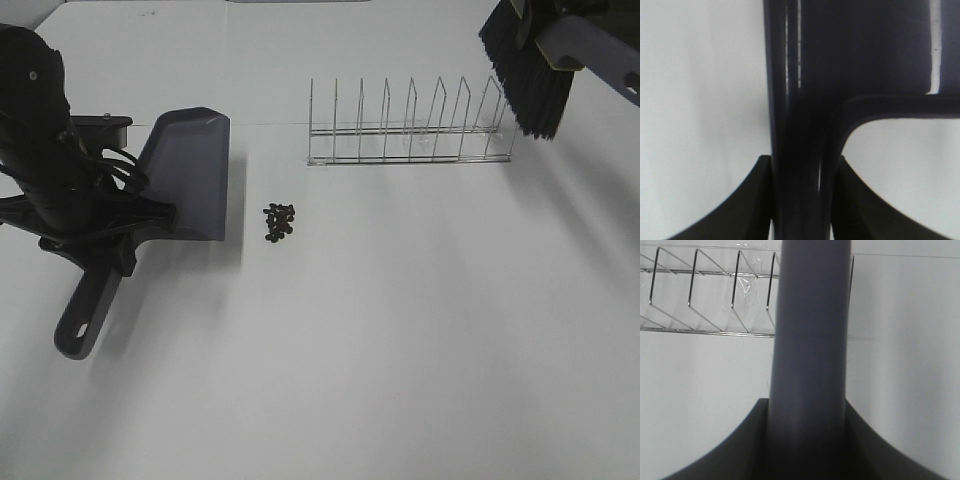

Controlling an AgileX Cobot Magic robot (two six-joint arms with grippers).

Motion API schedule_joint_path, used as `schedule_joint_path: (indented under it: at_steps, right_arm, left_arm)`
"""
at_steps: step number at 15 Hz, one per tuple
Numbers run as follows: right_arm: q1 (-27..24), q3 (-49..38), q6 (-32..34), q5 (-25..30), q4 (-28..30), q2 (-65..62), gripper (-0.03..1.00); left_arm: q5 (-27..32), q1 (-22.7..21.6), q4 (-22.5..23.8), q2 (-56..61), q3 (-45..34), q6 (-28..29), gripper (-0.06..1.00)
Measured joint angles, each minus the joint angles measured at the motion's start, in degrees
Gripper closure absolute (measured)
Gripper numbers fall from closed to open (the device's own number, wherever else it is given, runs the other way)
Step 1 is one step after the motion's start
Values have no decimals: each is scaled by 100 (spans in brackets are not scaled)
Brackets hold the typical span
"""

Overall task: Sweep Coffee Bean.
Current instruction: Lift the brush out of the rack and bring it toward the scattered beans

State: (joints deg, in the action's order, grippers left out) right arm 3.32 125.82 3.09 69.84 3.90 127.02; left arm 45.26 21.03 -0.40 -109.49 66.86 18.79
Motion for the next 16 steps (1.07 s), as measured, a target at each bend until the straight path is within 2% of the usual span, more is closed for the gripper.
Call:
schedule_joint_path:
  at_steps: [3,7,12,14,16]
  right_arm:
    - [74,-327,-11,11,-46,-155,69]
    - [550,-1604,40,-63,6,-831,69]
    - [1243,-3094,837,-1152,693,-1049,69]
    - [1467,-3426,1134,-1570,877,-1049,69]
    - [1581,-3484,1335,-1742,951,-980,69]
  left_arm:
    - [143,11,40,0,-11,0,68]
    - [-17,229,86,-23,-395,223,68]
    - [-304,447,97,-579,-407,453,68]
    - [-315,447,103,-710,-344,453,68]
    - [-264,447,109,-814,-241,453,68]
